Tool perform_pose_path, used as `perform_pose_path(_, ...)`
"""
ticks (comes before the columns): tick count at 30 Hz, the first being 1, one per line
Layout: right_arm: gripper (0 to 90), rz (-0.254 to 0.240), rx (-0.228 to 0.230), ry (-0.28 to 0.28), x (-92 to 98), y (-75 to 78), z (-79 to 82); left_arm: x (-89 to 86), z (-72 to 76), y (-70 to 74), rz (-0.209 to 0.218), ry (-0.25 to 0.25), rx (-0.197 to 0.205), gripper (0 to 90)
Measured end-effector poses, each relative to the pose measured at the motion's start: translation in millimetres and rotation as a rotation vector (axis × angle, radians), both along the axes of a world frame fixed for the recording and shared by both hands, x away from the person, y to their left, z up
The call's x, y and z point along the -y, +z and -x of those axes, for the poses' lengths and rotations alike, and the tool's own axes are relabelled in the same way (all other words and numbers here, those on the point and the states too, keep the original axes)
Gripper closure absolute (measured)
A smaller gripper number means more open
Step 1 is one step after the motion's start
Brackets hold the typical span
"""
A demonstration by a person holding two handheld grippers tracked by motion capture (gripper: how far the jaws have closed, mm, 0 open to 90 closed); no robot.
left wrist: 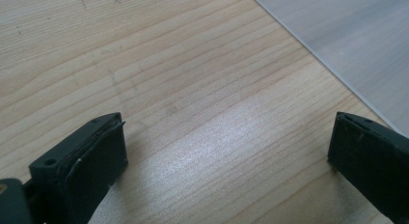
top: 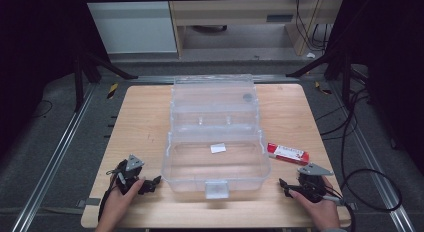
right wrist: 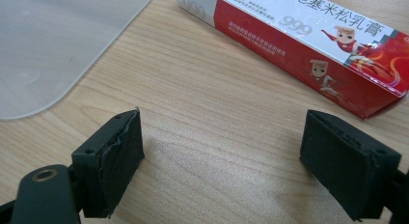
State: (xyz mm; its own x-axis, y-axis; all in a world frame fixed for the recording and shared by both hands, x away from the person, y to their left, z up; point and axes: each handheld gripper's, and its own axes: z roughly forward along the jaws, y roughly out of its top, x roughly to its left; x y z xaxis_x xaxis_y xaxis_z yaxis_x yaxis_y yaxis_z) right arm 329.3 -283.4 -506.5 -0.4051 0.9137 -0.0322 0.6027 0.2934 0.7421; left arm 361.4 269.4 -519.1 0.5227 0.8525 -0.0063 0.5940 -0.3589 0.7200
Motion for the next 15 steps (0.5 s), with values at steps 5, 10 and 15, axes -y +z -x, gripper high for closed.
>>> perform_pose_path(5, 16.5, 0.037, -0.013, 0.086, 0.8, 4.8, -0.5, -0.3, 0.3, 0.0, -0.001, 0.0, 0.0, 0.0)
perform_pose_path(10, 18.3, 0.097, 0.009, 0.103, 9.2, 21.3, -6.1, -0.4, 0.5, 0.0, -0.001, 0.001, 0.0, 0.0)
perform_pose_path(15, 18.7, 0.136, 0.014, 0.118, 19.6, 37.8, -18.9, -0.5, 0.8, -0.1, 0.0, 0.002, 0.002, 0.0)
